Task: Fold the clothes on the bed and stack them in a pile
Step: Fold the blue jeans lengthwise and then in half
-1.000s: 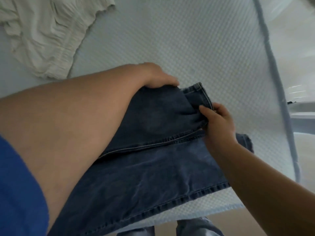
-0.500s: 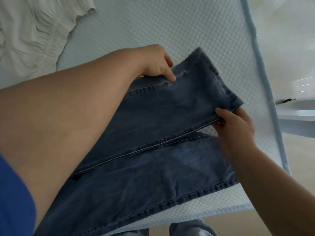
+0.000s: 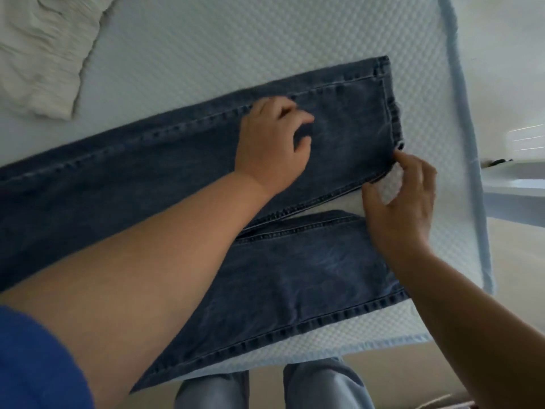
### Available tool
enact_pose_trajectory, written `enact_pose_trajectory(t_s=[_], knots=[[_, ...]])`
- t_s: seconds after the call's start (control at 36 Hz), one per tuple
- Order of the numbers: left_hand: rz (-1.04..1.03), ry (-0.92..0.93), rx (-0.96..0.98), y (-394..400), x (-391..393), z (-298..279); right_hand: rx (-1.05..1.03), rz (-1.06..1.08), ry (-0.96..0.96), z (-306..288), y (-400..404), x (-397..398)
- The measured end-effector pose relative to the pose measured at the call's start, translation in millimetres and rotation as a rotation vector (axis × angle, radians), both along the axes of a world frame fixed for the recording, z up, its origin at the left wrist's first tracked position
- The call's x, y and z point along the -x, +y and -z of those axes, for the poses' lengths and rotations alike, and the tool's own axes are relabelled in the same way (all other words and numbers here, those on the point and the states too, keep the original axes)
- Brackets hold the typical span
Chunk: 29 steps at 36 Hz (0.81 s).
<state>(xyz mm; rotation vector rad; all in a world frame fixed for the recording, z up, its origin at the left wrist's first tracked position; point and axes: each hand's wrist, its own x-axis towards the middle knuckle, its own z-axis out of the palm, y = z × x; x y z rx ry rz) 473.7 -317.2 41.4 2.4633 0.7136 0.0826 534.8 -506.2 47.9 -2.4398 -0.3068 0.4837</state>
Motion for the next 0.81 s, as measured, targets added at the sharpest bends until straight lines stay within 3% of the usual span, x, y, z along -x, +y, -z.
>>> enact_pose_trajectory(t_s=[0.06, 0.11, 0.19, 0.25, 0.53, 0.69, 0.81], knots=[[-0.048, 0.028, -0.001, -14.7, 34.1, -0.2, 0.107, -0.244, -0.048, 0.7, 3.6, 11.8], [-0.111, 0.145, 0.003, -21.7, 70.7, 3.4, 0.291, -0.360, -0.032, 7.5, 4.8, 11.5], [-0.119, 0.408, 0.030, -24.5, 118.0, 10.7, 0.462, -0.336, 0.013, 14.0, 2.8, 2.4], [-0.088, 0.462, 0.046, -24.1, 136.0, 12.6, 0.477, -0.326, -0.002, 13.2, 1.5, 1.8], [-0.252, 0.280, 0.192, -30.9, 183.9, -14.2, 0.620, -0.163, 0.134, -13.5, -11.7, 27.6], [-0.139, 0.343, 0.161, -54.0, 219.1, -5.1, 0.700, -0.132, 0.352, -16.5, -19.2, 26.9], [-0.113, 0.351, 0.124, -57.3, 227.1, -2.0, 0.535, -0.178, 0.522, -28.2, -31.3, 45.5]])
